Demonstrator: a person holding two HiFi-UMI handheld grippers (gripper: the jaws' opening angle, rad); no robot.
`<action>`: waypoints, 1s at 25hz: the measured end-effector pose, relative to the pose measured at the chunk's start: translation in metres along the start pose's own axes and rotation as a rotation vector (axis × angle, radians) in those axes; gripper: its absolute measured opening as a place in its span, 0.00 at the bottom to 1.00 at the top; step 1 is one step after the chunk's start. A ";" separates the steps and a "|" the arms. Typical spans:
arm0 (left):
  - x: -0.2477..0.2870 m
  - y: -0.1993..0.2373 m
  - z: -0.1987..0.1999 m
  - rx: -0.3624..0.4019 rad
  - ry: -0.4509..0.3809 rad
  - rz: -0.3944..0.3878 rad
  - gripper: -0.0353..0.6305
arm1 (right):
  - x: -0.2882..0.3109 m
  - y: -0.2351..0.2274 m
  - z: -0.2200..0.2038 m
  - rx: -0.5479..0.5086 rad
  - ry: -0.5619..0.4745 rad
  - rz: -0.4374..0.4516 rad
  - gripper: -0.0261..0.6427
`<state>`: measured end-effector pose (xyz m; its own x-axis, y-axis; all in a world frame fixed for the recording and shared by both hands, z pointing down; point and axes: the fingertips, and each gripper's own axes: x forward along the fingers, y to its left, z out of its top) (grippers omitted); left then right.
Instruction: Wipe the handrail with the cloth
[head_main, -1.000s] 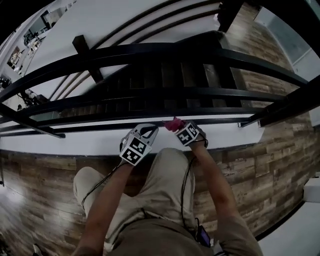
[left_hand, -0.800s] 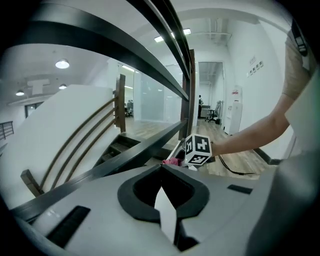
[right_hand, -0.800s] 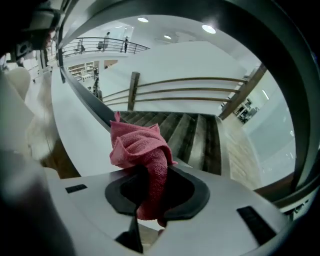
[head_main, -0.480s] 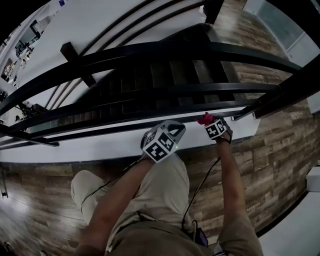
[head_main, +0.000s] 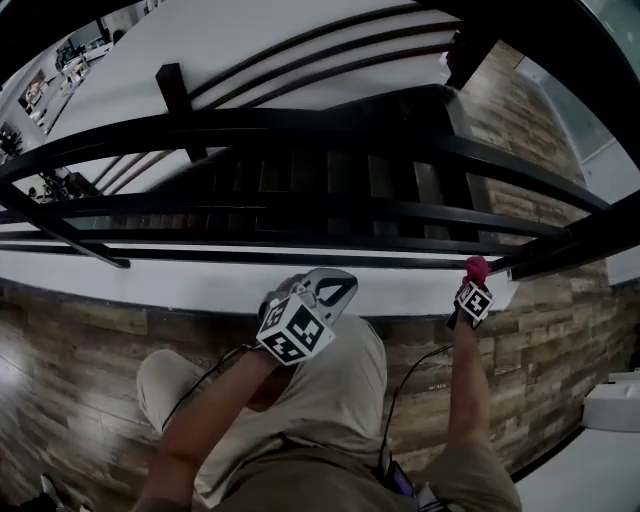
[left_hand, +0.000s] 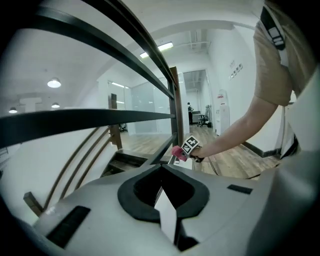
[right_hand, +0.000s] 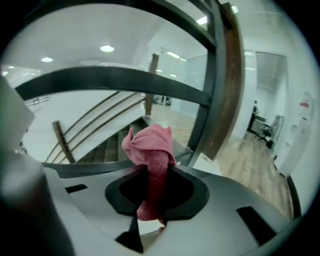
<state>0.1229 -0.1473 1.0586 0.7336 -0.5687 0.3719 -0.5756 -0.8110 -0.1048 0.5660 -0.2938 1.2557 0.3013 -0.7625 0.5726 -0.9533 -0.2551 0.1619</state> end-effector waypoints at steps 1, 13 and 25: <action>-0.020 0.011 0.001 -0.009 0.008 0.018 0.08 | -0.024 0.021 0.002 -0.074 0.016 0.061 0.17; -0.220 0.008 0.079 -0.347 0.193 0.189 0.08 | -0.429 0.192 0.095 -0.607 0.135 0.986 0.17; -0.282 -0.045 0.364 -0.477 0.191 0.247 0.08 | -0.618 0.142 0.320 -0.701 0.158 1.316 0.17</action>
<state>0.0736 -0.0002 0.6222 0.5035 -0.6631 0.5539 -0.8538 -0.4800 0.2015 0.2517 -0.0493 0.6680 -0.7191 -0.1319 0.6822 -0.3642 0.9077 -0.2084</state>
